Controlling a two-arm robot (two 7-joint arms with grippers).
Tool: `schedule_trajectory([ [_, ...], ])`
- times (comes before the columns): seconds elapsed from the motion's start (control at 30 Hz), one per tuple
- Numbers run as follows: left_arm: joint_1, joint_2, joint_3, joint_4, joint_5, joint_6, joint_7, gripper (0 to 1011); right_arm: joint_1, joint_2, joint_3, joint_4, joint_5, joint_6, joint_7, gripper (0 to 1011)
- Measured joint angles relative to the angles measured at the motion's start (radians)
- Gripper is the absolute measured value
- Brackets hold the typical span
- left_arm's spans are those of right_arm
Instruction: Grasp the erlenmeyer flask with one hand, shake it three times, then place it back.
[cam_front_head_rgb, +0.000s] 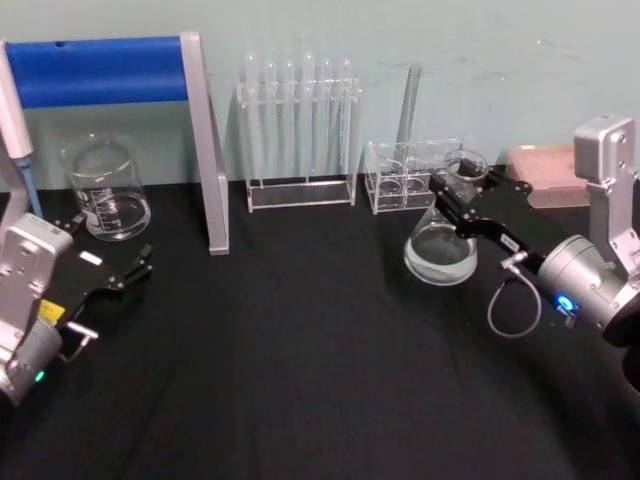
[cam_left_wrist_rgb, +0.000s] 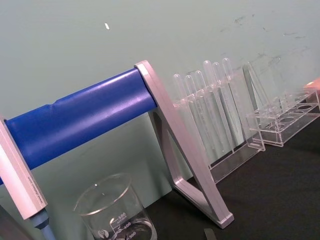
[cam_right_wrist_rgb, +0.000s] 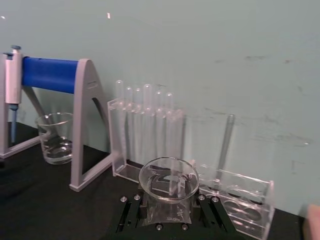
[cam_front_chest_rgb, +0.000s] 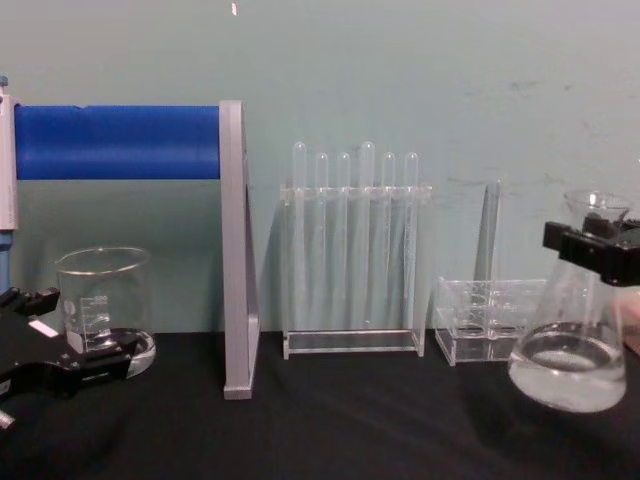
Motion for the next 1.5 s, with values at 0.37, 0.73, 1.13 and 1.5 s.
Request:
schedule_trajectory([
  [0.37, 0.0, 0.0, 0.0, 0.0, 0.0, 0.0, 0.0, 1001, -0.013, -0.006, -0.051, -0.045, 0.0, 0.006, 0.046, 456],
  [0.73, 0.0, 0.0, 0.0, 0.0, 0.0, 0.0, 0.0, 1001, -0.023, -0.004, -0.123, -0.088, 0.001, 0.009, 0.087, 456],
  [1.13, 0.0, 0.0, 0.0, 0.0, 0.0, 0.0, 0.0, 1001, -0.03, 0.011, -0.193, -0.124, -0.001, 0.011, 0.119, 456],
  [1.5, 0.0, 0.0, 0.0, 0.0, 0.0, 0.0, 0.0, 1001, -0.031, 0.026, -0.233, -0.141, -0.002, 0.011, 0.14, 456],
])
